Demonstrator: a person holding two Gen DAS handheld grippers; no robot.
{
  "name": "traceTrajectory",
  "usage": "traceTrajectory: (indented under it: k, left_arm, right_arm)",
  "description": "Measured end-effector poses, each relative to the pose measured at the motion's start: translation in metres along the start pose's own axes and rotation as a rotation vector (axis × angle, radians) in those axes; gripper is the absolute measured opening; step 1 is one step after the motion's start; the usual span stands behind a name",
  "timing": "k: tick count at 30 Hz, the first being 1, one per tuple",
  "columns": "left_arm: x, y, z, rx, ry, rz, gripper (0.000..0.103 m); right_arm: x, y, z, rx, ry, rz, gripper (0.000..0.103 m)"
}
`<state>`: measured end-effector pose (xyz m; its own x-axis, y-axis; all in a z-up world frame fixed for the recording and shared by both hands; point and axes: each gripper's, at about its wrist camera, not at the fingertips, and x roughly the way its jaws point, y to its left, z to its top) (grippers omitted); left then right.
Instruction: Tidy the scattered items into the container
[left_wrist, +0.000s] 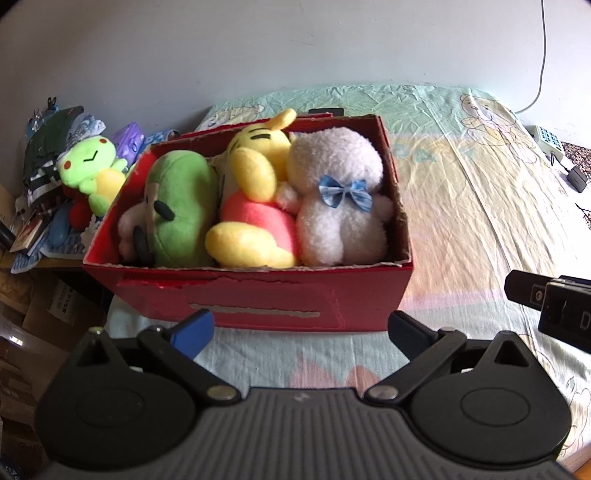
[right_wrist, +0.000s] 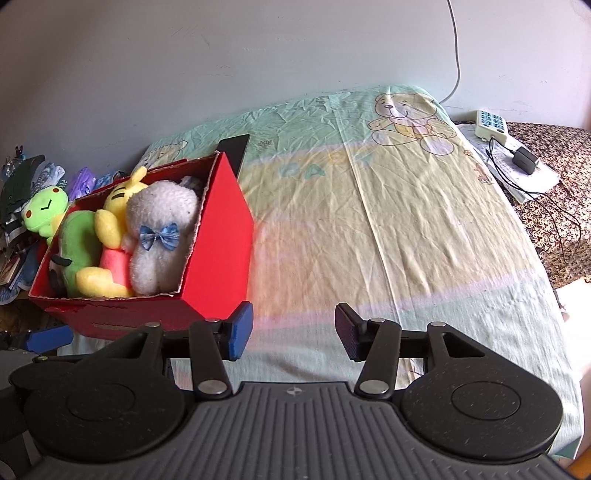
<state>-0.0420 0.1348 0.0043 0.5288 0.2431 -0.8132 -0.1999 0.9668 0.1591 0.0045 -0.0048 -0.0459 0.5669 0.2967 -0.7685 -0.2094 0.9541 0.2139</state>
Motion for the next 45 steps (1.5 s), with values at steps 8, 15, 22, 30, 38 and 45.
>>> traceTrajectory:
  k: [8, 15, 22, 30, 38, 45]
  left_arm:
    - [0.002, -0.012, -0.002, 0.026, 0.01, -0.002, 0.1]
    - [0.003, -0.001, -0.006, 0.003, 0.024, -0.001, 0.101]
    - [0.011, 0.036, -0.012, -0.055, 0.045, 0.012, 0.101]
    - [0.015, 0.08, -0.011, -0.072, 0.047, 0.023, 0.101]
    - [0.03, 0.117, -0.008, -0.046, 0.052, 0.004, 0.101]
    - [0.046, 0.143, -0.005, -0.024, 0.058, -0.022, 0.101]
  right_arm:
    - [-0.001, -0.001, -0.002, -0.025, -0.014, -0.037, 0.063]
    - [0.002, 0.012, -0.007, -0.049, -0.005, -0.045, 0.063]
    - [0.009, 0.045, -0.01, -0.089, 0.013, -0.047, 0.07]
    - [0.013, 0.09, -0.009, -0.105, 0.015, -0.048, 0.078]
    - [0.025, 0.13, -0.012, -0.089, 0.031, -0.072, 0.079]
    - [0.039, 0.158, -0.018, -0.07, 0.032, -0.077, 0.079]
